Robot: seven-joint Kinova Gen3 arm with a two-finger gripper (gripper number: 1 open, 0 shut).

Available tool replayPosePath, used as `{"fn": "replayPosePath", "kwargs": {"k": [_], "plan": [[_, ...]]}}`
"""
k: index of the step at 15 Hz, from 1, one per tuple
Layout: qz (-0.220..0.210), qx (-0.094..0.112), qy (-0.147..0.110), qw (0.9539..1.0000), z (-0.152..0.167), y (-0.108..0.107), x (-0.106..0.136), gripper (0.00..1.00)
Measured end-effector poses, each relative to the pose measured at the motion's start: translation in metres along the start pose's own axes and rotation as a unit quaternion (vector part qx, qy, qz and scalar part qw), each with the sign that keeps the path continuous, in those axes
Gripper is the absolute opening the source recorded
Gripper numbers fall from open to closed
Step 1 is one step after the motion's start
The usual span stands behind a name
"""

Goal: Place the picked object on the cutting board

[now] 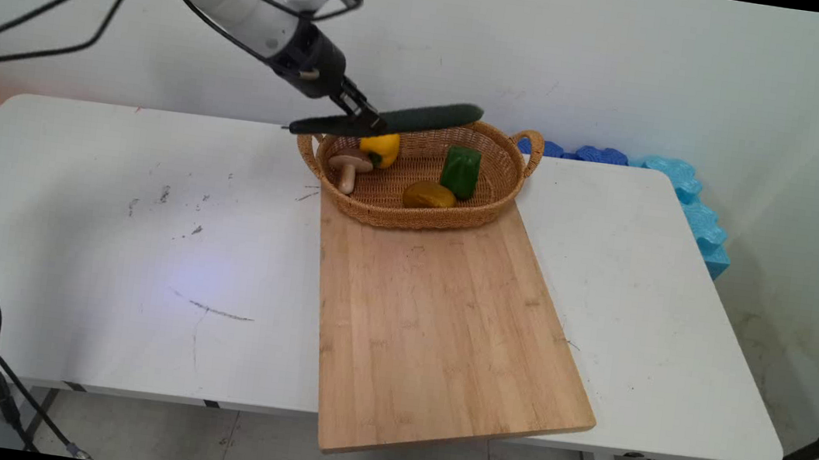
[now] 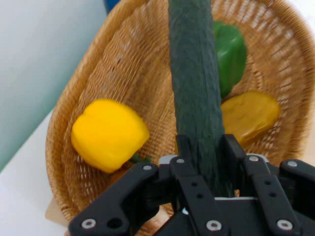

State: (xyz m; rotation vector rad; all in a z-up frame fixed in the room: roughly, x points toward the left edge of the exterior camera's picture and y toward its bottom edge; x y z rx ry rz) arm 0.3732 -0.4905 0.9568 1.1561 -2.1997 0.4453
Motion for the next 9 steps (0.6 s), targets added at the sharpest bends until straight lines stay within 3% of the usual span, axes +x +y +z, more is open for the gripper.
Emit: {"fn": "replayPosePath", "kwargs": {"k": [4, 9], "plan": [[0.023, -0.018, 0.029, 0.9991, -0.033, 0.014, 0.005, 0.00], [0.070, -0.051, 0.056, 0.9946, -0.064, 0.038, -0.002, 0.00]]}}
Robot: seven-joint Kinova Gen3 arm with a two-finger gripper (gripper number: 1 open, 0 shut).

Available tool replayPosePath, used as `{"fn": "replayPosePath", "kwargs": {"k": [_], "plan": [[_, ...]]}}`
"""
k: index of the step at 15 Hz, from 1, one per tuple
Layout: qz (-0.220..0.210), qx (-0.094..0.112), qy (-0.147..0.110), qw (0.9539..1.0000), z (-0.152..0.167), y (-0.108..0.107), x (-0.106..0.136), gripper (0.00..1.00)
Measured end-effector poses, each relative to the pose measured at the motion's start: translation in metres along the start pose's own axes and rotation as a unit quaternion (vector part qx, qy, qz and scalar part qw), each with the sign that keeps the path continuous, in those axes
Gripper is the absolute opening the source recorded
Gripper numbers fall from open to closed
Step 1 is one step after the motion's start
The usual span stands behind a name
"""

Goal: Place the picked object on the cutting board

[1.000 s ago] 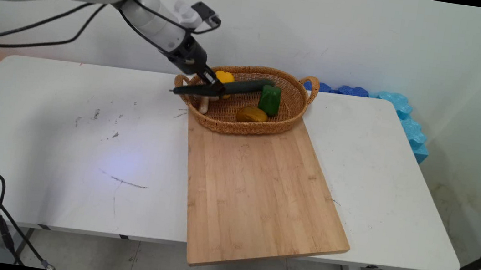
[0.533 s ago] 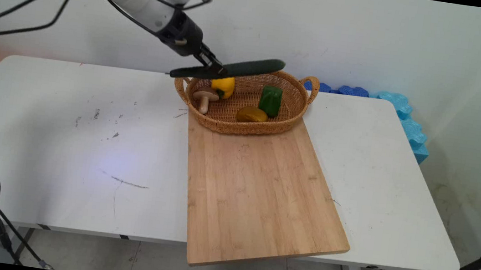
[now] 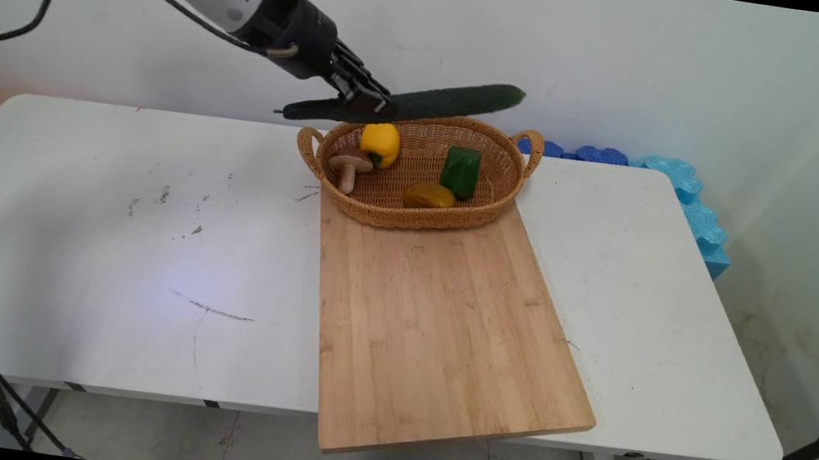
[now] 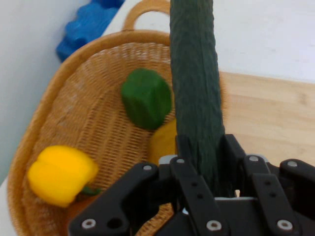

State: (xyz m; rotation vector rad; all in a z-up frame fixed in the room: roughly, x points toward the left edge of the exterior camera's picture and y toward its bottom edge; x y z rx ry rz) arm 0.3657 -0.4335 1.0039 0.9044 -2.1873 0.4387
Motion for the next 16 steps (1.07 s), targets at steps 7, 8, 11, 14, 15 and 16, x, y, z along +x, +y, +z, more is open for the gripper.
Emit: {"fn": "replayPosePath", "kwargs": {"k": [7, 8, 11, 14, 15, 16], "plan": [[0.072, -0.035, -0.002, 0.9968, -0.008, 0.031, -0.022, 0.00], [0.075, -0.036, -0.004, 0.9965, -0.005, 0.033, -0.025, 0.00], [0.077, -0.041, -0.012, 0.9961, 0.009, 0.039, -0.036, 0.00], [0.075, -0.048, -0.022, 0.9958, 0.030, 0.045, -0.046, 0.00], [0.074, -0.051, -0.024, 0.9956, 0.037, 0.047, -0.049, 0.00], [0.072, -0.054, -0.026, 0.9956, 0.043, 0.049, -0.052, 0.00]]}}
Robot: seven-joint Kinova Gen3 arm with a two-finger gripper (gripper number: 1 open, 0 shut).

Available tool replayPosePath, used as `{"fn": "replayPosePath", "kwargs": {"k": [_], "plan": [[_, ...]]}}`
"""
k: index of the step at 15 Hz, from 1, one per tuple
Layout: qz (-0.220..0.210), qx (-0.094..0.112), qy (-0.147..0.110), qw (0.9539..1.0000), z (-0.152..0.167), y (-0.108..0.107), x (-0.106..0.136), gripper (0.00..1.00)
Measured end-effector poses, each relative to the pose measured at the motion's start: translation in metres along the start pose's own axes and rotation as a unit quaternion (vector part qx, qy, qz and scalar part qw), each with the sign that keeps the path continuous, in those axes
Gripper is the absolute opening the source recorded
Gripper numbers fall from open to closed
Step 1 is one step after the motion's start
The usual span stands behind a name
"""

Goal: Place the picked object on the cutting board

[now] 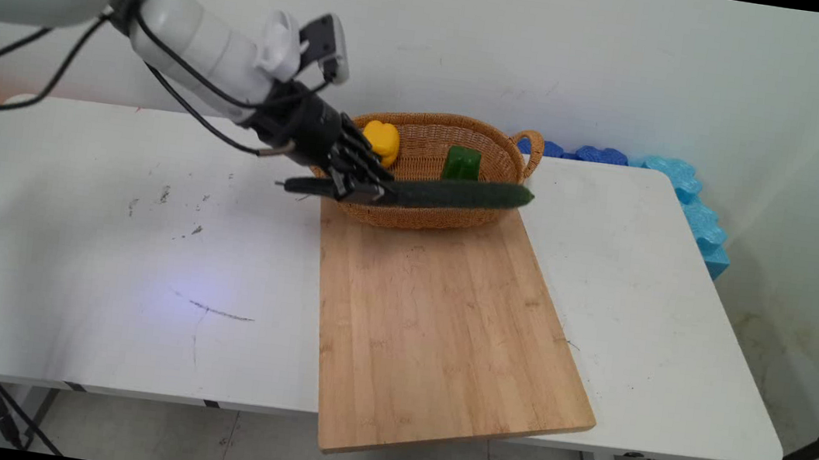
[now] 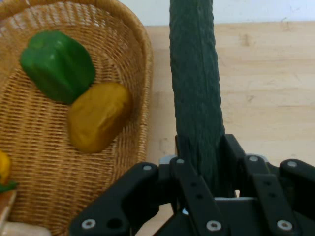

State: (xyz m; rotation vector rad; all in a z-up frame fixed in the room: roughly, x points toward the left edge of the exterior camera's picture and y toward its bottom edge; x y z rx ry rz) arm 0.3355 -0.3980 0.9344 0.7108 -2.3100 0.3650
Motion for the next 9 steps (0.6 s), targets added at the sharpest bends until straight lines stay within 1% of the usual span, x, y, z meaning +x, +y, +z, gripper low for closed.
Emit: {"fn": "replayPosePath", "kwargs": {"k": [9], "plan": [[-0.009, -0.017, -0.009, 0.9998, 0.055, 0.008, -0.023, 0.00]]}}
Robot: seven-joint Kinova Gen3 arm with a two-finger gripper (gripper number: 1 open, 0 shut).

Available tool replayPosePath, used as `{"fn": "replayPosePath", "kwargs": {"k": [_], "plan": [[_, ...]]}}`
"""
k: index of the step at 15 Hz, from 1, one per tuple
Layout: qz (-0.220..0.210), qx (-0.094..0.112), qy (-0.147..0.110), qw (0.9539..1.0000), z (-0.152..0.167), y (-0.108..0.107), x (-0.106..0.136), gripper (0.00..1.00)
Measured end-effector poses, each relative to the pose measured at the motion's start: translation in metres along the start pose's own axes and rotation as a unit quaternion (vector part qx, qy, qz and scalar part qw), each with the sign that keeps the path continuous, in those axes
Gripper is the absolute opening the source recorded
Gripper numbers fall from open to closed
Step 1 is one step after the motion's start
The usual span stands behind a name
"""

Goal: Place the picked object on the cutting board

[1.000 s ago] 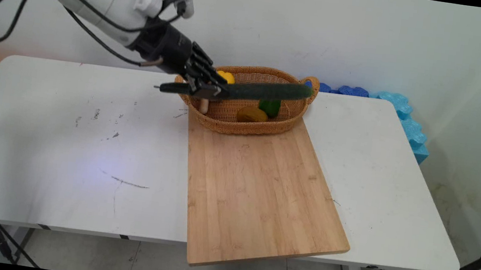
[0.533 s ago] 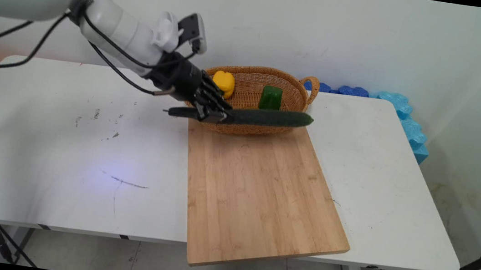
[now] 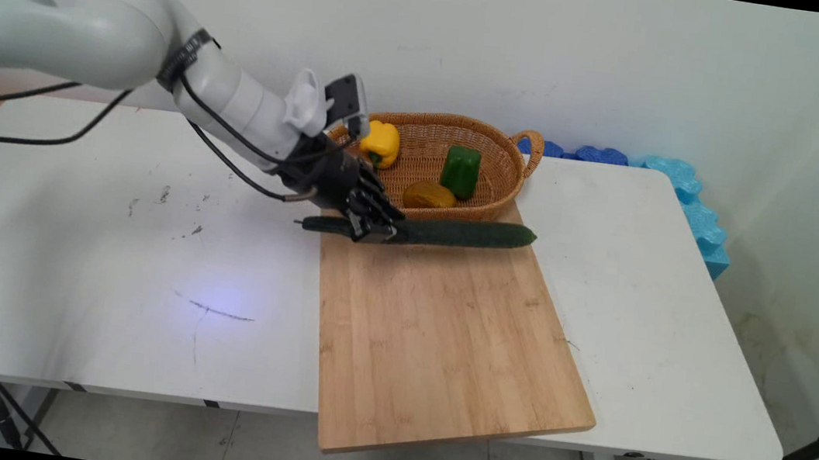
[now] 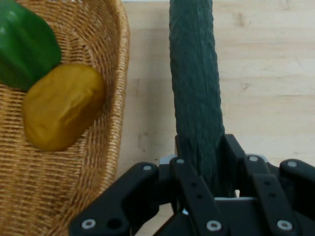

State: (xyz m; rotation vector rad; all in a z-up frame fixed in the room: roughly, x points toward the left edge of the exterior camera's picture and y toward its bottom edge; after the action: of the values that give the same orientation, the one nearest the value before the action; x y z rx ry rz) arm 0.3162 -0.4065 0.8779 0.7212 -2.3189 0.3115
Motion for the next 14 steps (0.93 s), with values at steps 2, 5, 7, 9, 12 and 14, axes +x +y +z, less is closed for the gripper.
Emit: {"fn": "replayPosePath", "kwargs": {"k": [2, 5, 7, 9, 12, 14], "plan": [[-0.001, -0.003, -0.002, 1.0000, 0.011, 0.001, -0.005, 0.00], [-0.002, -0.007, -0.003, 1.0000, 0.025, 0.001, -0.011, 0.00], [-0.002, -0.008, -0.003, 1.0000, 0.034, 0.000, -0.015, 0.00], [-0.004, -0.008, -0.001, 1.0000, 0.040, -0.002, -0.018, 0.00], [-0.008, -0.008, 0.004, 0.9999, 0.048, -0.003, -0.022, 0.00], [-0.011, -0.008, 0.007, 0.9999, 0.051, -0.003, -0.024, 0.00]]}}
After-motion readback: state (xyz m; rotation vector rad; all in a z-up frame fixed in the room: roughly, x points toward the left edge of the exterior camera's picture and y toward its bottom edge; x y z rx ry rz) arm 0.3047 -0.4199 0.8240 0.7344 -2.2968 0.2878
